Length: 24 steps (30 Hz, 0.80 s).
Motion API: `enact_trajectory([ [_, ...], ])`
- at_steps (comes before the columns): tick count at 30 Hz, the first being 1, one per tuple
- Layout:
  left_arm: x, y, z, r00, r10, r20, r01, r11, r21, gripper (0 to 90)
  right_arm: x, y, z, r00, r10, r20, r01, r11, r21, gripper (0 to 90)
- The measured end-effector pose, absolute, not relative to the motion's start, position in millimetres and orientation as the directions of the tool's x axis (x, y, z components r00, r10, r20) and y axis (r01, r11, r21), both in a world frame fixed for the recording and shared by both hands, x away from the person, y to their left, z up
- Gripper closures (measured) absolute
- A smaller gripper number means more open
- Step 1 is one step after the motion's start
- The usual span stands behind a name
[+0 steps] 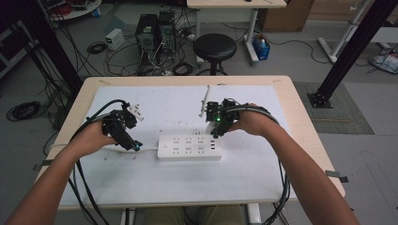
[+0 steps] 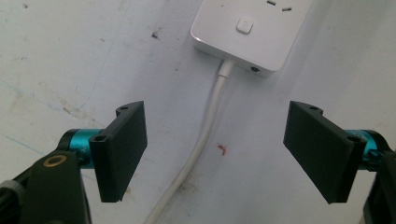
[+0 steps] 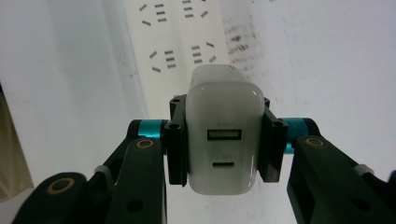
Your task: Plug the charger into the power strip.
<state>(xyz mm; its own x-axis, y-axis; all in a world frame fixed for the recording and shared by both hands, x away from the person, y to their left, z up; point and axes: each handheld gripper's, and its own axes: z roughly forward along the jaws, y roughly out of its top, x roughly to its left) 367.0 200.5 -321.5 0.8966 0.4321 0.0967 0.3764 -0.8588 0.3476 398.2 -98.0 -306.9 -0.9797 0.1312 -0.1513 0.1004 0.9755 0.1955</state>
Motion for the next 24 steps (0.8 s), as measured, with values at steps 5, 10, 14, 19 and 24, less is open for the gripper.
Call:
enact_trajectory([
  [5, 365, 202, -326, 0.896, 0.434, 0.095, 0.379, -0.859, 0.344, 21.6, 402, -80, -321, -0.986, 0.097, -0.136, 0.075, 0.985, 0.155, 61.9],
  [10, 363, 209, -326, 0.887, 0.451, 0.096, 0.393, -0.848, 0.355, 21.6, 410, -63, -339, -0.991, 0.052, -0.122, 0.039, 0.993, 0.108, 61.9],
  [14, 362, 212, -330, 0.888, 0.452, 0.085, 0.396, -0.845, 0.360, 21.6, 412, -58, -346, -0.993, 0.036, -0.114, 0.026, 0.995, 0.091, 61.9],
  [19, 360, 213, -336, 0.890, 0.450, 0.075, 0.399, -0.847, 0.353, 21.6, 413, -53, -353, -0.994, 0.020, -0.106, 0.013, 0.997, 0.069, 61.9],
  [24, 361, 214, -337, 0.882, 0.467, 0.066, 0.411, -0.831, 0.375, 21.6, 414, -49, -354, -0.994, -0.024, -0.108, -0.030, 0.998, 0.052, 62.1],
])
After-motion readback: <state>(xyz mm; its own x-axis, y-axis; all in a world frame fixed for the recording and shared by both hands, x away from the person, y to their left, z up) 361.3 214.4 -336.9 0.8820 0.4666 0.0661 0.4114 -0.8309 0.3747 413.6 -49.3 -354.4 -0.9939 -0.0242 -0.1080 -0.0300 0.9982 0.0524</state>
